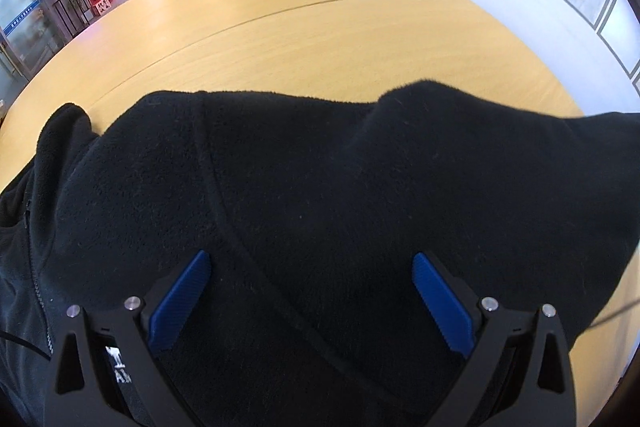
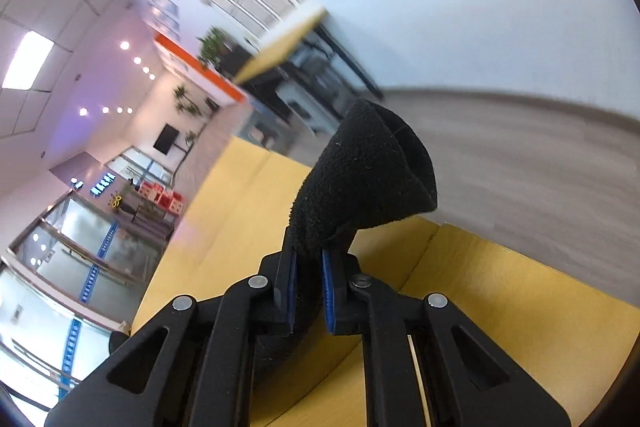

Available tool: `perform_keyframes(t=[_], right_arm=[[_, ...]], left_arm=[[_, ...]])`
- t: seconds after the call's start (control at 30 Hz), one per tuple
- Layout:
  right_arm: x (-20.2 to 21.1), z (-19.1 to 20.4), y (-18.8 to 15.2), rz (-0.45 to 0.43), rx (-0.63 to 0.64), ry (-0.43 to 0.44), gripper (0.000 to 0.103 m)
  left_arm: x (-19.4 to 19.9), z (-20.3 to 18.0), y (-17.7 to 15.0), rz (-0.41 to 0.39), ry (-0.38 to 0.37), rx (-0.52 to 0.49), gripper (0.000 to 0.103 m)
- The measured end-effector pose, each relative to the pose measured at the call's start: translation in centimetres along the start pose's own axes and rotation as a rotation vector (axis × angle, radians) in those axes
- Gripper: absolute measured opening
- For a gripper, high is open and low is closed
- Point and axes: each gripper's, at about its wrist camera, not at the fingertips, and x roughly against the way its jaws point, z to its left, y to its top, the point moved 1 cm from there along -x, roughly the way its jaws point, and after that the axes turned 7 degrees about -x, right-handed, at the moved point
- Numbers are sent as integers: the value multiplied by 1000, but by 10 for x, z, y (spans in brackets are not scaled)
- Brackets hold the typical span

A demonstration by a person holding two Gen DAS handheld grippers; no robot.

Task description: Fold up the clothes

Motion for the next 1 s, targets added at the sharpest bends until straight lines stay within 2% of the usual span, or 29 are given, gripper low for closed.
perform_keyframes(t=[0.1,0.13,0.2,0.3,0.67,0.73,0.8,0.87,0.93,1.0], right_arm=[[36,51,-7,-70,111,61,9],[48,68,-10,-93,148,81,9],[72,102,-15,-140,223,122,9],[105,155,-28,-197,336,187,9],[134,406,-257,-2,817,572,9],[135,445,-303,36,905,624,9],[104,454,-368,73,1002,576,9],[54,446,-433,122,1098,505,9],[18,427,-491,172,1186,454,9],[-16,398,-556,262,1319,398,9]], left_arm=[[1,2,-1,-2,-13,-3,103],[12,11,-8,-9,-11,13,102],[63,51,-42,-55,14,82,96],[140,111,-92,-123,53,186,96],[422,332,-277,-375,196,567,101],[470,366,-317,-404,242,609,103],[512,386,-366,-415,306,636,103],[530,403,-400,-398,349,650,103],[535,416,-437,-382,365,661,103],[524,425,-467,-355,352,678,103]])
